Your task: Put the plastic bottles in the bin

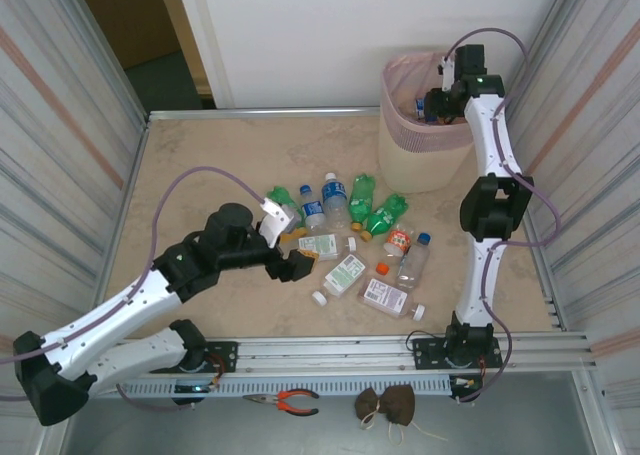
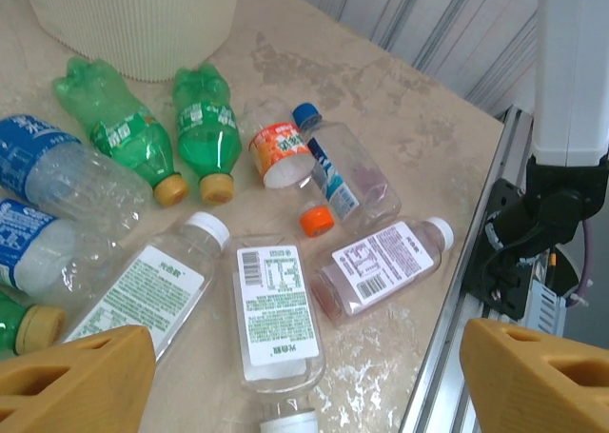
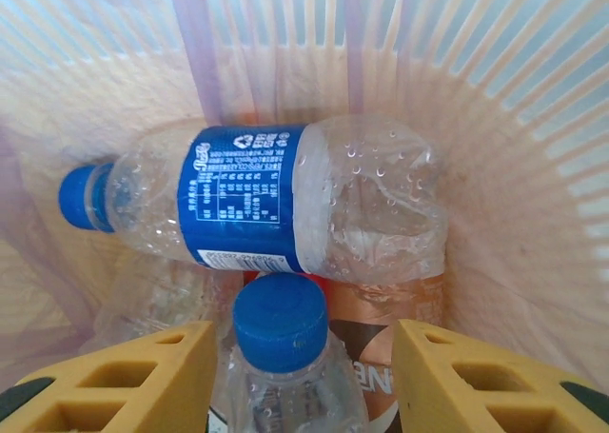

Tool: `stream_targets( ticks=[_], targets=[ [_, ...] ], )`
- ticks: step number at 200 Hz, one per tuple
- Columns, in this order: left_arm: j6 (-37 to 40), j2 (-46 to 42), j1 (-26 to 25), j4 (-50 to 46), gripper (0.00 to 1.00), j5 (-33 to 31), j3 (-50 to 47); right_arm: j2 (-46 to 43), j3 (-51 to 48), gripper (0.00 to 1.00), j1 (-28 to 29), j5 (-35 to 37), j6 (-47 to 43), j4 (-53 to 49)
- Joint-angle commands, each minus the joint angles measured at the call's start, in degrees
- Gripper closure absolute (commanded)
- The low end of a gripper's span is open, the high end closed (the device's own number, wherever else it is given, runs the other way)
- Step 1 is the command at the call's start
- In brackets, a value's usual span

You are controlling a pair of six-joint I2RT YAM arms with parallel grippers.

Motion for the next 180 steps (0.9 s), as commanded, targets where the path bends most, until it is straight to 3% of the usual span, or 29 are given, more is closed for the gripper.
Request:
stream_targets(
  ticks=[1, 65, 137, 180],
  targets=[
    [-1.0, 0.7, 0.4, -1.3, 0.17, 1.4, 2.1, -7.0, 0.0, 0.5, 0.6, 0.9, 0.5, -0.2],
    [-4.6, 6.8, 0.4, -3.8, 0.2, 0.7, 5.7, -18.1, -4.4, 0.49, 0.6, -0.6, 0.9, -0.8],
    [-16.2, 15.8, 3.7, -11.5, 0.17, -15.2, 12.4, -38.7, -25.3, 0.47, 1.0, -3.8, 4.4, 5.6],
    [-24.7, 22.5, 9.9, -16.0, 0.14, -21.8, 16.6, -51.7, -40.3, 0.46, 2.2, -3.6, 6.5, 8.8]
  ],
)
